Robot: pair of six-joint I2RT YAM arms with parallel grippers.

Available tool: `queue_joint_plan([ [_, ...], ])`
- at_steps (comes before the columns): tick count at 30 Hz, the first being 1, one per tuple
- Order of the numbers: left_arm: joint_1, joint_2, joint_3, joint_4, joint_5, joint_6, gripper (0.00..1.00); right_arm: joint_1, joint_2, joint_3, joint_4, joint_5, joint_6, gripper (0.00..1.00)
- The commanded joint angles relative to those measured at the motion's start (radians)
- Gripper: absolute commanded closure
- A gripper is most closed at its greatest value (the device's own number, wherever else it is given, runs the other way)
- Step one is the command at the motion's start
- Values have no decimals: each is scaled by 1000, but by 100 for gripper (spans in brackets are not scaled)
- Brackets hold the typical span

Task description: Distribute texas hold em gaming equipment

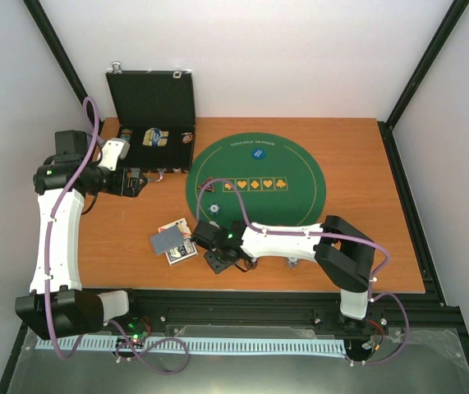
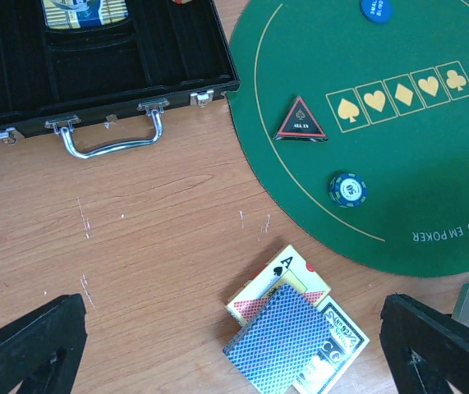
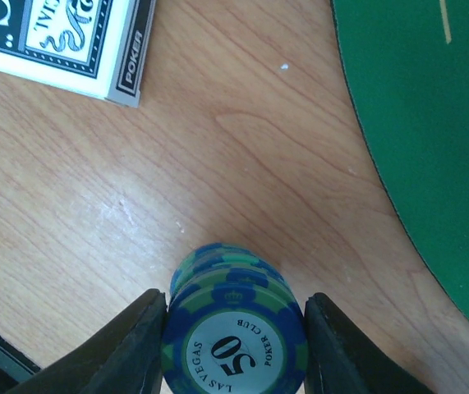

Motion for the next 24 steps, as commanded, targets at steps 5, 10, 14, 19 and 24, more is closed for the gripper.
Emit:
queue_joint_plan([
  [5, 7, -17, 43, -10, -3, 4, 0, -81, -112, 76, -81, 25, -48, 91],
  [10, 8, -16, 50, -11, -10, 5, 0, -224, -138, 163, -132, 29, -114, 92],
  [14, 6, -10, 57, -16, -11, 6, 0, -390, -90, 259, -146, 58, -188, 92],
  [19, 8, 11, 76, -20, -10, 12, 0, -599, 47, 400, -120, 55, -215, 92],
  [24, 8, 42, 87, -19, -8, 21, 0, -692, 262, 599, -139, 41, -231, 92],
])
